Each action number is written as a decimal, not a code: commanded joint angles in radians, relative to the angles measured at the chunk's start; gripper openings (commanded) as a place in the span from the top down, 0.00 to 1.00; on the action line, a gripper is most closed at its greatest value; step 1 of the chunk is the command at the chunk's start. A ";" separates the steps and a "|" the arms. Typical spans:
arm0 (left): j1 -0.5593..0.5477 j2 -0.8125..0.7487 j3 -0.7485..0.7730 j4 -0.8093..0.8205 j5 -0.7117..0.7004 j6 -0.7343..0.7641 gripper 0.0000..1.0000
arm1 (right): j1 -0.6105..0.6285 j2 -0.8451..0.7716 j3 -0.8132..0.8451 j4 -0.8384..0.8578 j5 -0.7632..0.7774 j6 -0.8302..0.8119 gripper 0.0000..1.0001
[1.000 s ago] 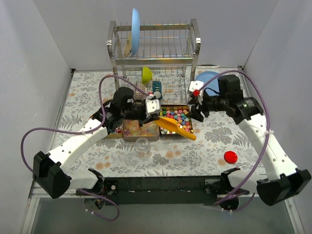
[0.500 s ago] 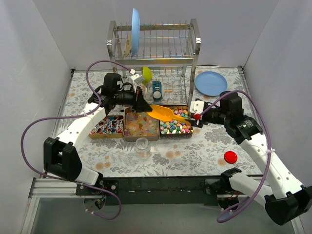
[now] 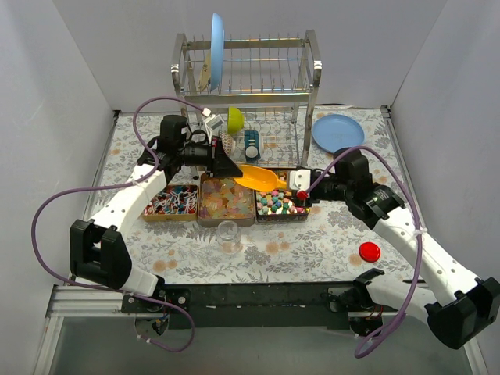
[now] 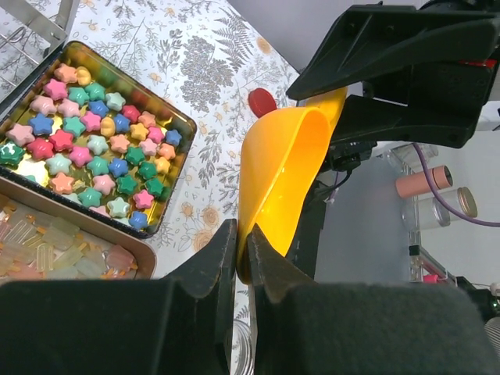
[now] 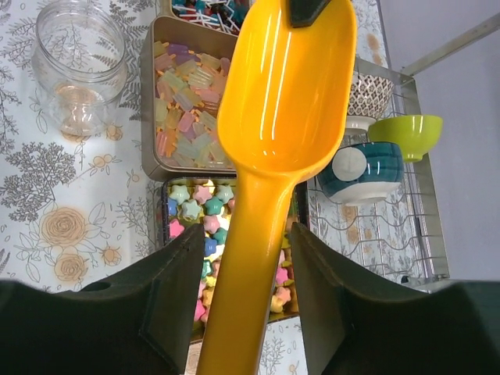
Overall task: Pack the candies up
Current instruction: Pick up the spatula from the center of the board, then scoop the fake candies from the storage box.
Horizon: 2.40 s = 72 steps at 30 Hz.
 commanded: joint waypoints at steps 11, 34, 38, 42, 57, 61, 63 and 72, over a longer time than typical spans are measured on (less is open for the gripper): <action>0.050 -0.018 -0.027 0.015 -0.086 -0.032 0.52 | 0.030 0.060 0.065 0.033 0.106 0.024 0.94; 0.093 -0.104 -0.228 -0.141 -0.407 0.366 0.47 | -0.118 0.673 0.707 -0.777 0.678 -0.519 0.99; 0.093 -0.158 -0.265 -0.141 -0.422 0.376 0.47 | -0.099 0.738 0.776 -0.775 0.777 -0.516 0.99; 0.093 -0.204 -0.312 -0.141 -0.443 0.386 0.46 | -0.069 0.794 0.820 -0.791 0.863 -0.519 0.99; 0.093 -0.293 -0.415 -0.097 -0.445 0.343 0.46 | 0.025 0.794 0.609 -0.749 1.055 -0.554 0.99; 0.093 -0.304 -0.429 -0.132 -0.463 0.367 0.46 | 0.028 0.793 0.606 -0.797 0.986 -0.565 0.99; 0.094 -0.314 -0.437 -0.138 -0.462 0.373 0.46 | 0.034 0.785 0.608 -0.803 0.961 -0.571 0.99; 0.093 -0.317 -0.457 -0.121 -0.451 0.344 0.46 | 0.059 0.813 0.571 -0.785 0.897 -0.545 0.99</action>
